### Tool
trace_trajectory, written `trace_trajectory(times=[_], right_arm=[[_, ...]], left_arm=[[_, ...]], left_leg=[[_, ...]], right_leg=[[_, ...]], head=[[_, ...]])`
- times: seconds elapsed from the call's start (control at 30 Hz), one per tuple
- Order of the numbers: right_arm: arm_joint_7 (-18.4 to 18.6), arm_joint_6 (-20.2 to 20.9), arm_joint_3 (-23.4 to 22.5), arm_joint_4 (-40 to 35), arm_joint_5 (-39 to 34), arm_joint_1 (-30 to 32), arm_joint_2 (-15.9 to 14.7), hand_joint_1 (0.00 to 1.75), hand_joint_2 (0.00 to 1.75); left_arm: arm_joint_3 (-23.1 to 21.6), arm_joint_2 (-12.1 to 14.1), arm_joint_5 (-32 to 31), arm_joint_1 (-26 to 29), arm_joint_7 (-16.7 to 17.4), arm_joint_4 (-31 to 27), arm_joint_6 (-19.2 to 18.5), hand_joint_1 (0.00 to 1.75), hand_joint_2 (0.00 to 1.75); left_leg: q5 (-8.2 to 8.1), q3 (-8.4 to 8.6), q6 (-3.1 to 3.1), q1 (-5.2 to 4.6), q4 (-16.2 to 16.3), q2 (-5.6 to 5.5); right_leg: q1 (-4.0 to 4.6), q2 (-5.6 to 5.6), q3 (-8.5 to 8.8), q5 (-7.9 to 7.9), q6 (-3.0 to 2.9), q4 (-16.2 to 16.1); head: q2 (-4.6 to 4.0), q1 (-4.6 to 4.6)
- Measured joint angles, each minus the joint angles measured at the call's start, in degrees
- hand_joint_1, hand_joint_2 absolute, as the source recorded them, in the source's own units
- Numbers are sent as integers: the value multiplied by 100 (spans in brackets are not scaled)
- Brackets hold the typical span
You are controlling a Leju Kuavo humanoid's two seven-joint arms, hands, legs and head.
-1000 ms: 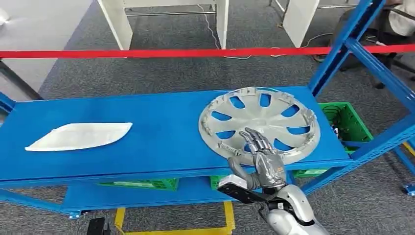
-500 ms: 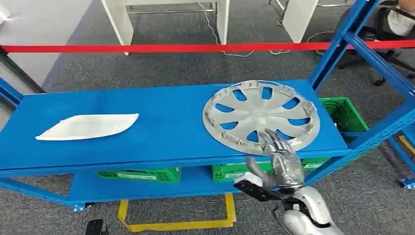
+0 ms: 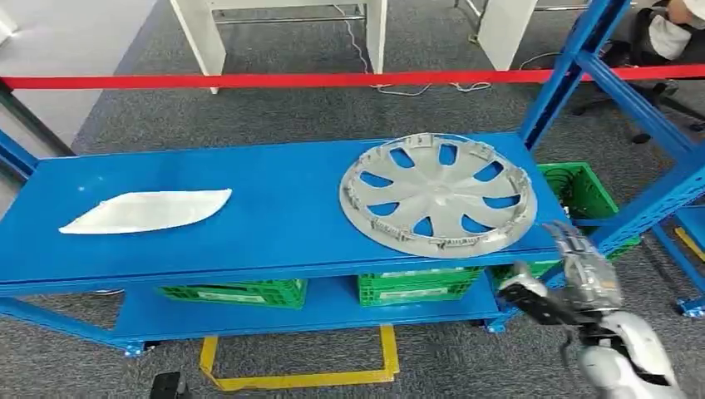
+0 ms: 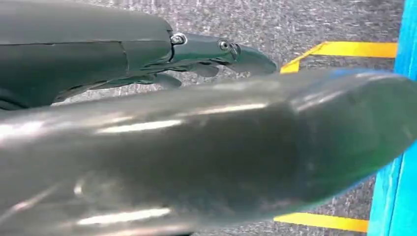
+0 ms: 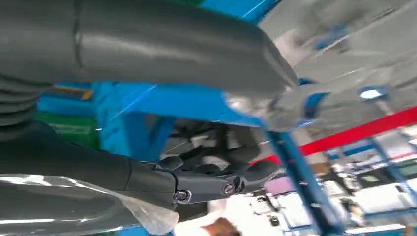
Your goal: Take the parts from the cabinet and place them on the table.
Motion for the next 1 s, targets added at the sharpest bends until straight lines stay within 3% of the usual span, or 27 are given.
trace_trajectory(times=[0.07, 0.1, 0.13, 0.23, 0.27, 0.3, 0.33, 0.4, 0.43, 0.47, 0.5, 0.57, 0.63, 0.73, 0.77, 0.8, 0.83, 0.9, 0.93, 0.97, 1.0], right_arm=[[-18, 22, -143, 29, 0, -2, -77, 0, 175], [-22, 31, -202, 35, 2, -2, -121, 0, 175], [-31, 40, -232, 46, 7, -8, -136, 0, 175], [-28, 57, -293, 103, 15, 2, -177, 0, 175], [-26, 59, -298, 127, 22, 15, -180, 0, 175], [-20, 64, -307, 147, 39, 24, -182, 0, 0], [-2, 70, -322, 160, 55, 22, -195, 0, 0], [26, 110, -388, 177, 66, 14, -272, 0, 0], [24, 158, -436, 208, 66, -3, -313, 0, 0], [6, 215, -496, 241, 68, -34, -369, 0, 0], [-19, 275, -554, 276, 89, -33, -418, 0, 0], [-114, 352, -645, 322, 140, -40, -503, 0, 0], [-186, 402, -702, 346, 188, -75, -575, 0, 0], [-278, 481, -709, 400, 289, -209, -595, 0, 0], [-286, 488, -704, 442, 302, -263, -601, 0, 0], [-295, 496, -702, 473, 308, -298, -610, 0, 0], [-317, 503, -700, 494, 321, -343, -623, 0, 0], [-387, 529, -682, 593, 361, -507, -654, 0, 0], [-418, 545, -678, 632, 363, -597, -667, 0, 0], [-459, 555, -654, 694, 361, -724, -669, 0, 0], [-499, 582, -619, 779, 352, -848, -676, 0, 0]], left_arm=[[0, 2, 0, -15, 0, 0, -2, 0, 0], [0, 4, 0, -25, 0, 0, -2, 0, 0], [0, 7, -2, -37, -2, 0, -2, 0, 0], [2, 7, -2, -35, 0, 0, -4, 0, 0], [2, 7, -2, -33, 0, 2, -4, 0, 0], [2, 7, -2, -34, 0, 2, -4, 0, 0], [2, 7, -11, -39, 0, 2, -4, 0, 0], [2, 2, -26, -50, 0, 2, -9, 0, 0], [2, 11, -37, -50, 0, 2, -18, 0, 0], [2, 13, -44, -55, 0, 2, -24, 0, 0], [2, 13, -46, -53, 0, 2, -26, 0, 0], [2, 15, -59, -45, 0, 2, -28, 0, 0], [2, 17, -74, -53, -2, 2, -26, 0, 0], [2, 15, -116, -70, 4, 2, -31, 0, 0], [2, 15, -122, -71, 20, 2, -37, 0, 0], [2, 15, -136, -71, 20, 2, -37, 0, 0], [2, 15, -149, -74, 28, 2, -39, 0, 0], [2, 15, -166, -90, 37, 2, -48, 0, 0], [2, 15, -175, -105, 50, 2, -57, 0, 0], [2, 20, -181, -130, 68, 2, -57, 0, 0], [0, 17, -208, -162, 68, 2, -59, 0, 0]], left_leg=[[-44, 6, 72, -2, -112, 2], [4, 29, 114, 57, -196, 17], [20, 28, 148, 49, -214, 19], [29, 3, 167, 39, -206, 17], [28, 2, 167, 38, -197, 17], [26, 3, 167, 40, -188, 17], [22, 3, 166, 42, -176, 17], [-10, 3, 122, 53, -124, 11], [-27, -12, 93, 37, -102, 2], [-48, -62, 62, -6, -17, -6], [-23, -95, 36, -13, -23, -4], [-7, -108, 2, -4, -21, -2], [-166, -158, -65, 7, 138, 2], [-812, -709, -121, 28, 1424, 2], [-891, -849, -117, 28, 1735, 2], [-837, -861, -100, 27, 1768, 1], [-671, -772, -73, 26, 1587, 2], [-147, -312, 25, 3, 635, 1], [-6, -114, 91, -28, 209, 1], [-72, -59, 123, -39, 61, 4], [-99, -47, 115, -44, 9, 4]], right_leg=[[0, -2, -29, 15, 66, -15], [-9, -2, -107, -58, 93, 19], [-4, 2, -186, -198, 106, 203], [-14, 10, -824, -754, 157, 1549], [-15, 9, -971, -779, 173, 1806], [-22, 9, -970, -647, 186, 1755], [-36, 7, -856, -421, 201, 1469], [-86, -4, -389, 124, 233, 454], [-95, 2, -262, 52, 254, 215], [-78, 30, -197, 32, 202, 81], [-82, 29, -242, 46, 146, 148], [-68, 42, -275, 54, 93, 179], [-101, 35, -261, 80, 34, 160], [-83, 26, -282, 94, -14, 162], [-71, 27, -286, 97, -19, 163], [-64, 27, -286, 98, -20, 163], [-51, 30, -284, 99, -22, 163], [-31, 54, -276, 104, -27, 163], [-32, 64, -278, 109, -27, 162], [7, 80, -304, 112, -9, 184], [-11, 92, -347, 137, 27, 183]], head=[[0, 0], [0, 7], [0, 26], [0, 33], [0, 33], [0, 33], [0, 33], [0, 35], [0, 35], [0, 57], [0, 31], [0, 39], [0, 26], [0, 2], [0, 4], [0, 2], [0, 4], [0, 4], [0, 4], [0, 11], [0, 7]])
